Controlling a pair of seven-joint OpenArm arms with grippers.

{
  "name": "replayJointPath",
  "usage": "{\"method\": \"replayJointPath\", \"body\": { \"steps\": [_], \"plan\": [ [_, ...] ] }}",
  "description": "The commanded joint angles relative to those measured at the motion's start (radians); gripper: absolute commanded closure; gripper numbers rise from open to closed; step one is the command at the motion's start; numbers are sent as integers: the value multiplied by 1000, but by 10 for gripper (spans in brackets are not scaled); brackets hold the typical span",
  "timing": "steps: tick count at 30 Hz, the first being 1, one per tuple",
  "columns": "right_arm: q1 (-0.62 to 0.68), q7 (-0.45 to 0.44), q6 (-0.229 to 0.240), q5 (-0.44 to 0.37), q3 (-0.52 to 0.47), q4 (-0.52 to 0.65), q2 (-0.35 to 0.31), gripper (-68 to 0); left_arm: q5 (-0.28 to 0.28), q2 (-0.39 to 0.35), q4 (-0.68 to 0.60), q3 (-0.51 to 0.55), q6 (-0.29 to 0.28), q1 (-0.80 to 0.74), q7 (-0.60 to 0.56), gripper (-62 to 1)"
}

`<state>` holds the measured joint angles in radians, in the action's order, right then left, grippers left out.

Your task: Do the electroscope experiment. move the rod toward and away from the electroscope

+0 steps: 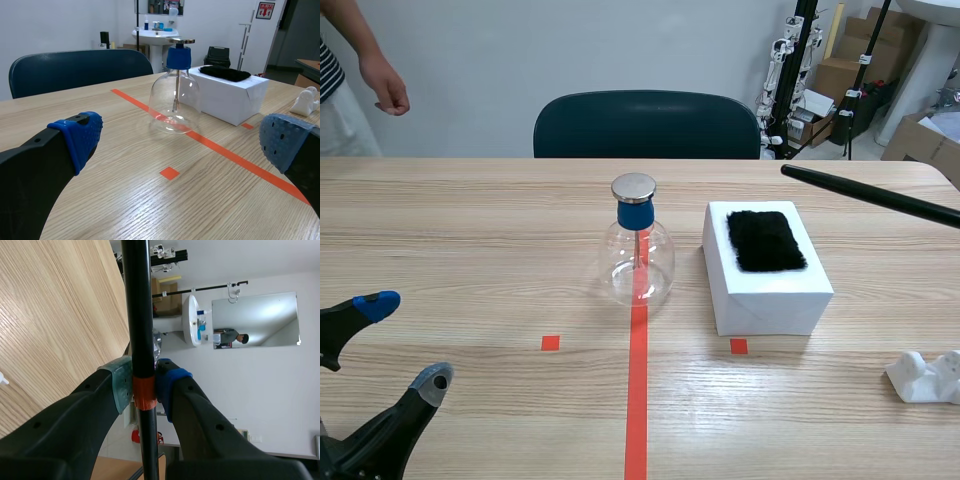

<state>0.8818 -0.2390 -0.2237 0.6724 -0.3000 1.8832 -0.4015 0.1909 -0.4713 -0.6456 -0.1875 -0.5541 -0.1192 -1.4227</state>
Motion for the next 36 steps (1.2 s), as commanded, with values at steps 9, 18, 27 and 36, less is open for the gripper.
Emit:
{"method": "replayJointPath", "body": {
  "steps": [9,18,27,36],
  "plan": [
    [-111,62,-45,48,-3,25,-6,-102,-6,-9,-14,3,-2,5,-17,-623],
    [-294,229,-44,212,123,25,-45,-102,-6,-9,-14,3,-2,5,-18,-623],
    [-510,418,58,365,363,25,-109,-102,-6,-9,-14,3,-2,5,-18,-623],
    [-653,523,166,488,553,-1,-107,-102,-6,-9,-14,3,-2,5,-18,-623]
  ]
}}
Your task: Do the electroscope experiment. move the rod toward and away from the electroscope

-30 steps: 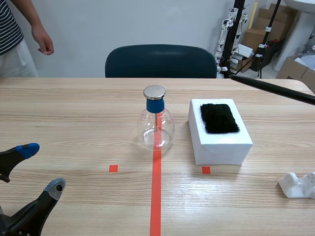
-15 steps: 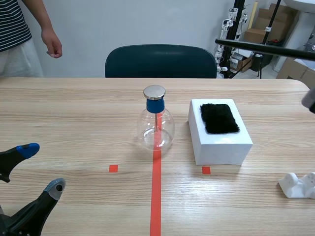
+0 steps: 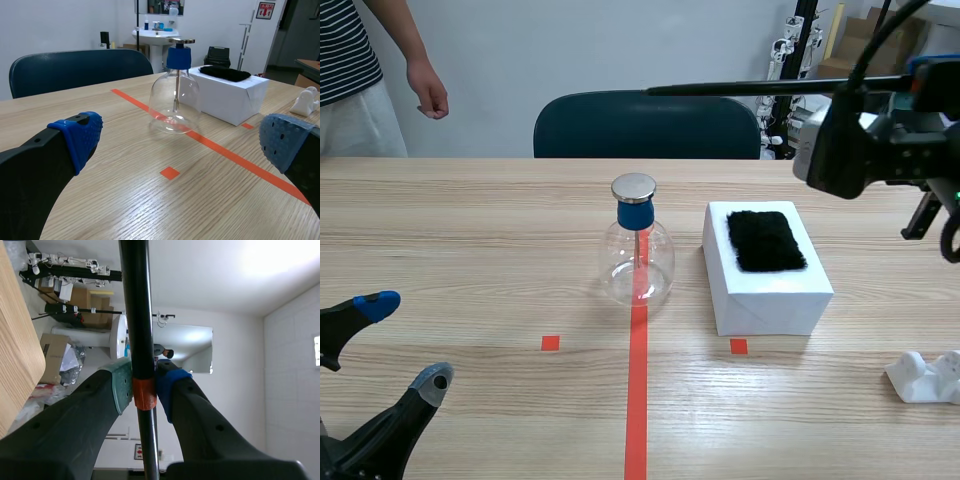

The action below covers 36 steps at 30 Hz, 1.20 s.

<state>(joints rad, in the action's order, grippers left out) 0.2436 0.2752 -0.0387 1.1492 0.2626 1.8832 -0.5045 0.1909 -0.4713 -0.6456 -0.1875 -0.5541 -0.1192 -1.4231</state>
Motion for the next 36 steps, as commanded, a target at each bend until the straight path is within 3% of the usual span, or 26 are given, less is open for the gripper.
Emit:
{"method": "replayJointPath", "body": {
  "steps": [1,10,14,19,23,27,36],
  "plan": [
    [-27,14,-19,30,5,-14,0,-102,-6,-9,-14,3,-2,5,-17,-623],
    [-89,17,-12,105,62,-112,41,-102,-6,-9,-14,3,-2,5,-17,-623],
    [-103,9,26,127,64,-142,64,-102,-6,-9,-14,3,-2,5,-17,-623],
    [-111,-18,33,150,66,-159,81,-102,-7,-9,-14,3,-2,4,-17,-623],
    [-111,-36,34,160,66,-160,81,-102,-7,-9,-14,3,-2,3,-18,-623],
    [-111,-40,64,164,66,-160,81,-102,-7,-9,-14,3,-2,3,-18,-623],
    [-111,-41,61,137,65,-156,81,-102,-7,-9,-14,3,-2,3,-18,-623]
  ]
}}
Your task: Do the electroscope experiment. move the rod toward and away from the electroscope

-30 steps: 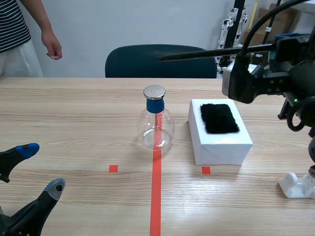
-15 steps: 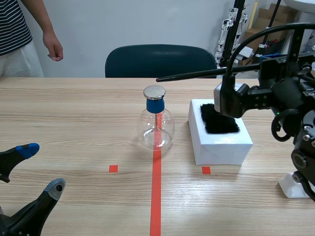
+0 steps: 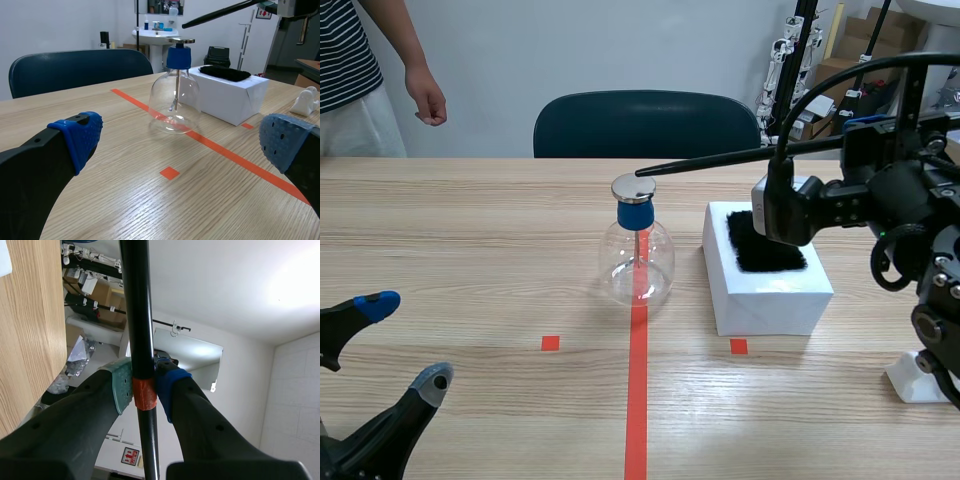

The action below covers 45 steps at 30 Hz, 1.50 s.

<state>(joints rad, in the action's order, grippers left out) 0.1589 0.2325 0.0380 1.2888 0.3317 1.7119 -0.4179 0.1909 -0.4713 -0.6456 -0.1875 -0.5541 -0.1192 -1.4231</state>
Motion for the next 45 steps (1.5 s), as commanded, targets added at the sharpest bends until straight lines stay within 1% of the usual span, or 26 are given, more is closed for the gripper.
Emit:
{"method": "replayJointPath", "body": {
  "steps": [1,3,6,10,12,16,21,23,25,30,34,39,45],
  "plan": [
    [-23,2,-15,-18,-9,23,-6,-102,-7,-9,-14,3,-2,3,-18,-623],
    [-11,2,-15,-47,-26,51,-6,-102,-7,-9,-14,3,-2,3,-18,-623],
    [28,-5,-15,-83,-67,124,-6,-102,-7,-9,-14,3,-2,3,-18,-623],
    [130,-23,-18,-130,-137,248,-6,-102,-7,-9,-14,3,-2,3,-18,-623],
    [197,-29,-33,-157,-170,306,-6,-102,-7,-9,-14,3,-2,3,-18,-623],
    [354,-50,-111,-209,-233,401,-5,-102,-7,-9,-14,3,-2,3,-18,-623],
    [560,-97,-243,-266,-284,468,-3,-102,-7,-9,-14,3,-2,3,-18,-623],
    [632,-118,-298,-281,-299,480,12,-102,-7,-9,-14,3,-2,3,-17,-623],
    [695,-148,-337,-286,-311,482,40,-102,-7,-9,-14,3,-2,3,-17,-623],
    [823,-233,-338,-288,-334,482,108,-102,-7,-9,-14,3,-2,3,-17,-623],
    [894,-278,-338,-288,-333,481,144,-102,-7,-9,-14,3,-2,3,-17,-623],
    [948,-322,-337,-313,-332,480,146,-102,-7,-9,-14,3,-2,3,-17,-623],
    [955,-329,-337,-367,-332,480,146,-102,-7,-9,-14,3,-2,3,-17,-623]
  ]
}}
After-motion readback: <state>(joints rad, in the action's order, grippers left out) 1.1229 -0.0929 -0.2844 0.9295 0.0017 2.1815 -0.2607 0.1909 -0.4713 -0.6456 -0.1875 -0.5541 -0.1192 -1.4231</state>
